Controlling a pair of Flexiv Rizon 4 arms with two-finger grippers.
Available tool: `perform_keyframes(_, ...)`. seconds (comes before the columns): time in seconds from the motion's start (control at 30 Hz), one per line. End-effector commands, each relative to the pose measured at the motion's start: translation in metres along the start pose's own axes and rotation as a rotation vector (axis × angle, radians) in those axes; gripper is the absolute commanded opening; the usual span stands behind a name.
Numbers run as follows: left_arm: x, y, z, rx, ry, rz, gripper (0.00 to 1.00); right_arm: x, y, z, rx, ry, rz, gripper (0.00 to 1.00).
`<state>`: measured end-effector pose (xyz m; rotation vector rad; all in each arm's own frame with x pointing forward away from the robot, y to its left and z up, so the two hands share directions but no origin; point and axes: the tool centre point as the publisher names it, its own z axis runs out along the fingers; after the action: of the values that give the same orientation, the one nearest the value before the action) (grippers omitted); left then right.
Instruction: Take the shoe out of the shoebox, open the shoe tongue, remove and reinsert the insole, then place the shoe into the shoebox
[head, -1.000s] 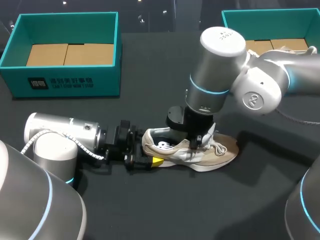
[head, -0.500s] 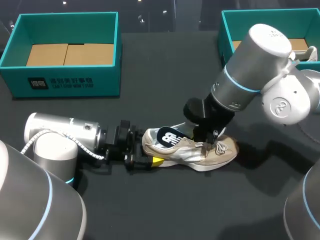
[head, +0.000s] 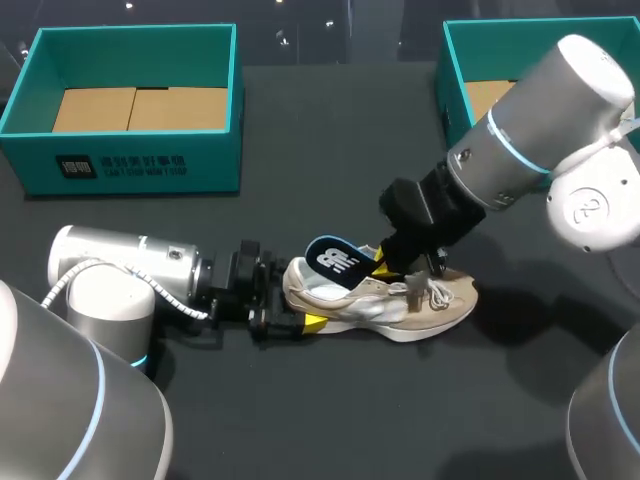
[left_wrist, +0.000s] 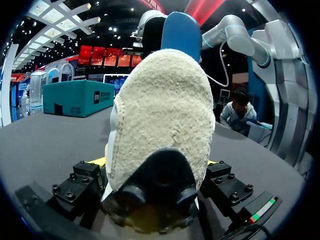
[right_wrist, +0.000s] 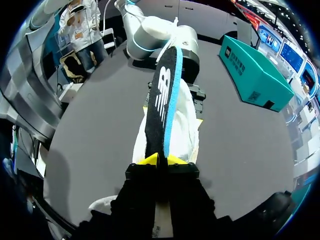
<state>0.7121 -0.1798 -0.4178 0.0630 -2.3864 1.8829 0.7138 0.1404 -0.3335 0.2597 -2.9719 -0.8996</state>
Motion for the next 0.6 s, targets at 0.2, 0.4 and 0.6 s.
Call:
perform_keyframes(0.2,-0.001,0.002,0.001,-0.001,-0.002,0.000,0.00,-0.014,0.040,0.016,0.067,0.070,-0.048,0.00)
perform_keyframes(0.4,-0.001,0.002,0.001,-0.001,-0.002,0.000,0.00,-0.015,0.049,0.023,0.057,0.117,-0.042,0.00)
perform_keyframes(0.6,-0.001,0.002,0.001,-0.001,-0.002,0.000,0.00,-0.018,0.046,0.023,0.004,0.191,0.051,0.34)
